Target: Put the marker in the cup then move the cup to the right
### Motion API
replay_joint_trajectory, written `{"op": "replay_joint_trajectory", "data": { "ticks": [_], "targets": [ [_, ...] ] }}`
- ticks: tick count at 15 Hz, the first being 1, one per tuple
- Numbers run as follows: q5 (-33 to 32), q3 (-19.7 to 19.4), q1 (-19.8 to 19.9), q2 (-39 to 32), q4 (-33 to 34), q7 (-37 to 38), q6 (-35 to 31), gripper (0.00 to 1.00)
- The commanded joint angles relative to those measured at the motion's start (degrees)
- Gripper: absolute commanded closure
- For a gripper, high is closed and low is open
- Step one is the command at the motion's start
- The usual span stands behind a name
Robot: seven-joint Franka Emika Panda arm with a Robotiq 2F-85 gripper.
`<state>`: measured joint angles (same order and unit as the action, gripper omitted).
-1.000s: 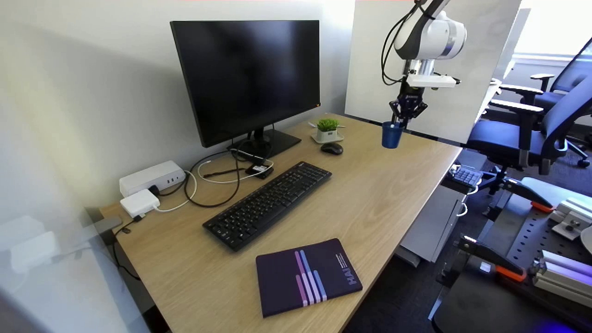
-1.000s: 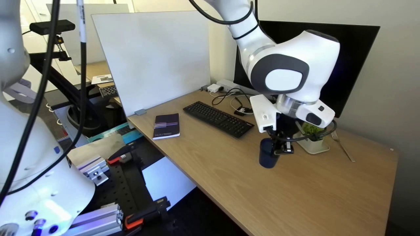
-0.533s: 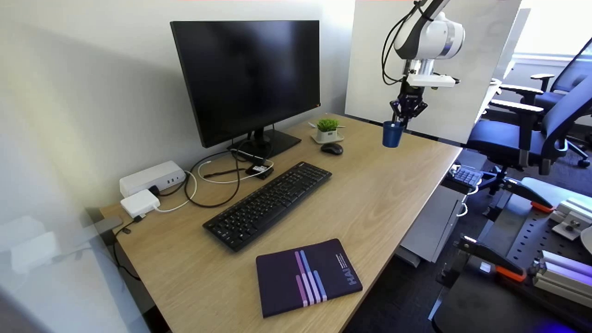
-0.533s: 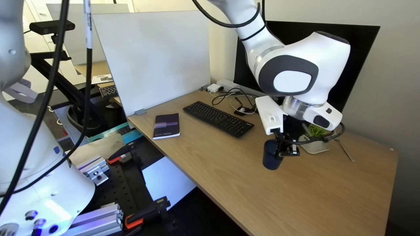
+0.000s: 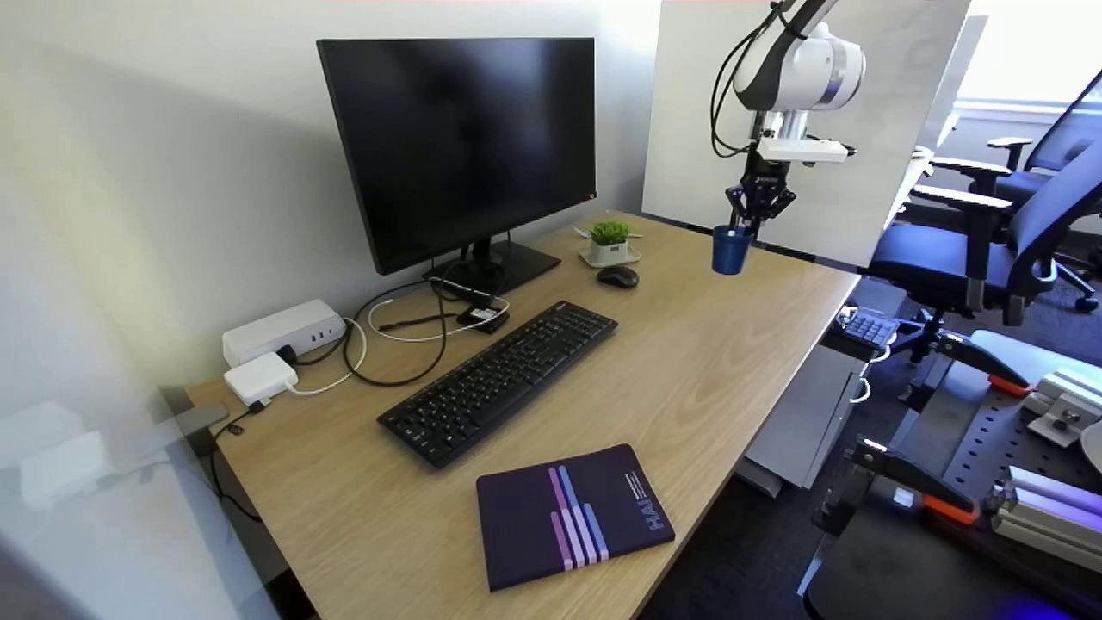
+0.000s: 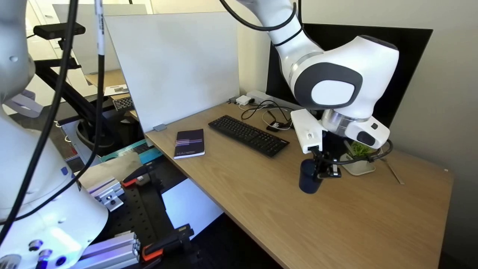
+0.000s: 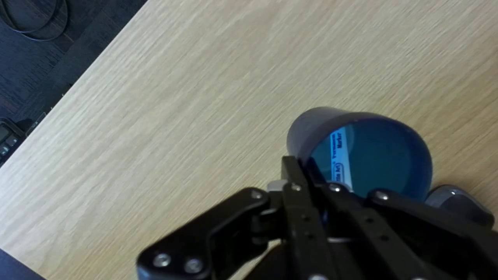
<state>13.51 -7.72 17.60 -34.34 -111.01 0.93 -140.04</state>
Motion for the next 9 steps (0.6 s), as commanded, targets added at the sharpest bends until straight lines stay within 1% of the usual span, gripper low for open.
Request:
{"op": "replay_joint_trajectory", "data": {
  "ticks": [1, 2, 4, 7, 9],
  "targets": [
    [0.0, -0.1, 0.0, 0.0, 0.2, 0.0, 0.2, 0.95],
    [0.0, -0.1, 0.0, 0.0, 0.2, 0.0, 0.2, 0.99],
    [-0.3, 0.2, 0.4, -0.5, 0.5, -1.8, -1.7, 0.99],
    [-1.5, 0.2, 1.5, -2.1, 1.7, -5.9, -6.4, 0.99],
    [-1.6, 0.8, 3.2, -3.8, 3.3, -9.6, -8.9, 0.99]
  ]
}}
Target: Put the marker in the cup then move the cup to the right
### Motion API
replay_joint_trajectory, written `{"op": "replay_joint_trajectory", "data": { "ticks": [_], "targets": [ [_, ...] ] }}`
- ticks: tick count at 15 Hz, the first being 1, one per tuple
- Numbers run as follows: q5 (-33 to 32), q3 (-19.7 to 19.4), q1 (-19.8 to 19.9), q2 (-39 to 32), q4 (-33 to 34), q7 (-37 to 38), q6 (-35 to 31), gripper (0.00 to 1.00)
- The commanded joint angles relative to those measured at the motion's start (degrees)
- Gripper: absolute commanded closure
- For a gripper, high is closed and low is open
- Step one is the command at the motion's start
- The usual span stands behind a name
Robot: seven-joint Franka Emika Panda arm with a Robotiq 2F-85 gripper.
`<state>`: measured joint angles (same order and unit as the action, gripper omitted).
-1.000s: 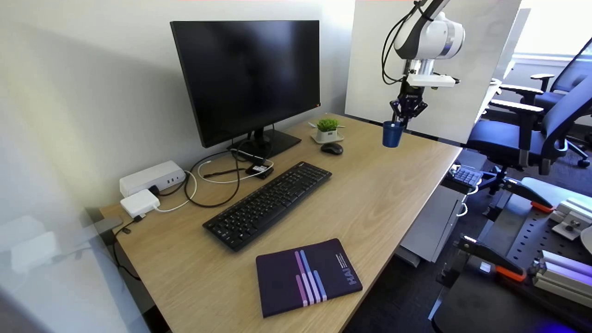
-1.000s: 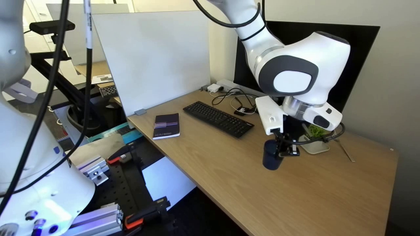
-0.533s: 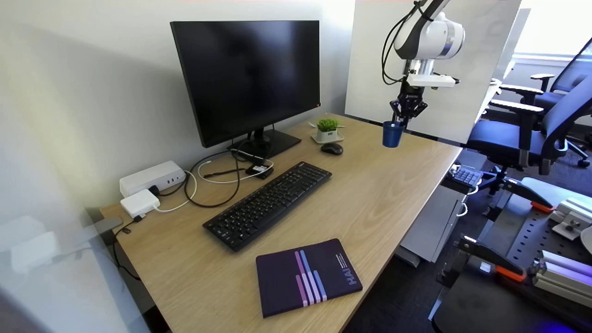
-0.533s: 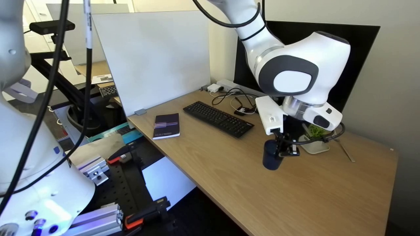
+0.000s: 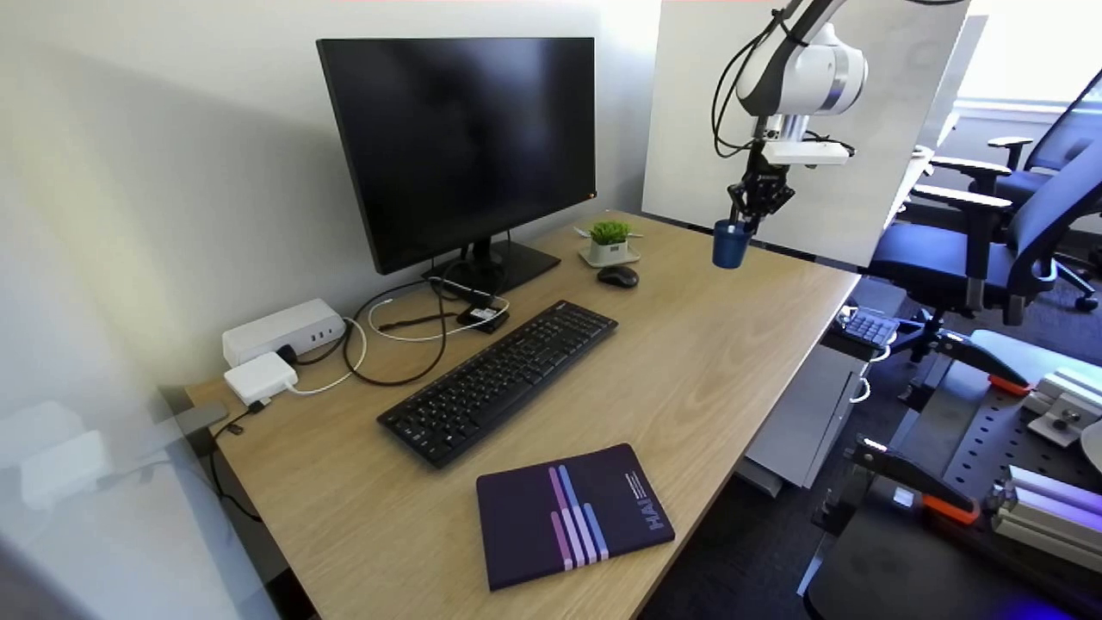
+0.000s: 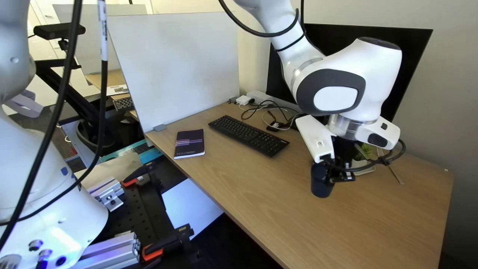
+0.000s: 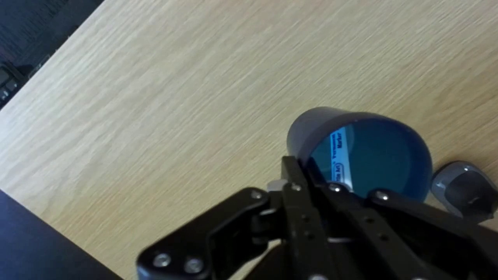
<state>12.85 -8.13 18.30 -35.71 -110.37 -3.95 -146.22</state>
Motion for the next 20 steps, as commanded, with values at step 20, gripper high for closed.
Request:
{"op": "replay_joint_trajectory", "data": {
  "ticks": [20],
  "targets": [
    [-10.6, 9.3, 13.0, -19.0, 25.7, -41.4, 4.7, 0.99]
  ]
}}
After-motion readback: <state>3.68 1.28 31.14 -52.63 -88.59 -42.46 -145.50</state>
